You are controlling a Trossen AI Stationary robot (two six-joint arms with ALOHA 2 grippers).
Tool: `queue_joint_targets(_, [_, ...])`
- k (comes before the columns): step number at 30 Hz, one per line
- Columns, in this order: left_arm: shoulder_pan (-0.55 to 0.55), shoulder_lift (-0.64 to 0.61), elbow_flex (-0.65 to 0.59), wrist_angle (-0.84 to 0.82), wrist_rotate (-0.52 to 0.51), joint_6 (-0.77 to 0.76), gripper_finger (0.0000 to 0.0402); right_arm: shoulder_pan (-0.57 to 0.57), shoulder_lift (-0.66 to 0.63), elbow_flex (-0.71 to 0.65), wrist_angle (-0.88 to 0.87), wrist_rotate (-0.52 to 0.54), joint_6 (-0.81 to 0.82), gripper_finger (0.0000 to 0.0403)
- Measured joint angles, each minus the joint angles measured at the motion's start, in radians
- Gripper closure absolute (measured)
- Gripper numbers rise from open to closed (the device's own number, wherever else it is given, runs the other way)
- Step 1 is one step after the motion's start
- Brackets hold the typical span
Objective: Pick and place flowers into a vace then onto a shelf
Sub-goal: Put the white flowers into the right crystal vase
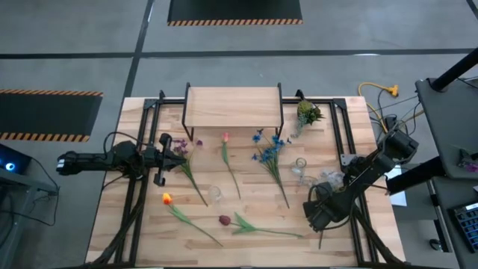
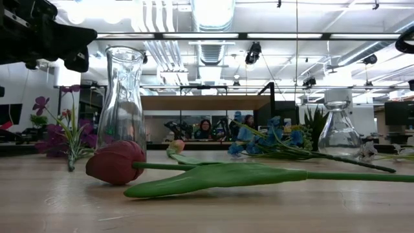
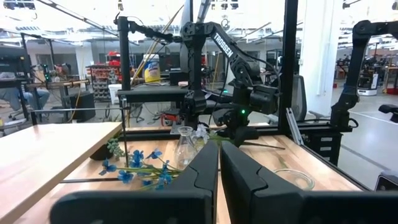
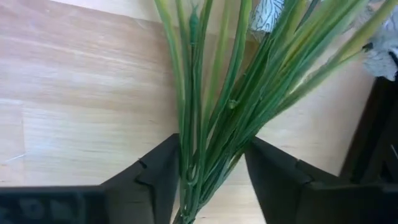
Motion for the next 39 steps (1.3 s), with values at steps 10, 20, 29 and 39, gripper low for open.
queue_joint_targets(10, [0.000, 0.000, 0.000, 0.006, 0.000, 0.000, 0.0402, 0.001, 0.001, 0.000, -0.005, -0.033, -0.053, 0.0350])
queue_joint_targets(20, [0.000, 0.000, 0.000, 0.010, 0.000, 0.000, 0.0402, 0.001, -0.051, 0.062, -0.106, -0.026, -0.144, 0.0388])
queue_joint_targets(29, [0.000, 0.000, 0.000, 0.025, 0.000, 0.000, 0.0402, 0.003, -0.151, 0.223, -0.188, 0.303, -0.396, 0.0389])
queue_joint_targets(39, [0.000, 0.000, 0.000, 0.028, 0.000, 0.000, 0.0402, 0.003, -0.157, 0.351, -0.173, 0.653, -0.858, 0.0389])
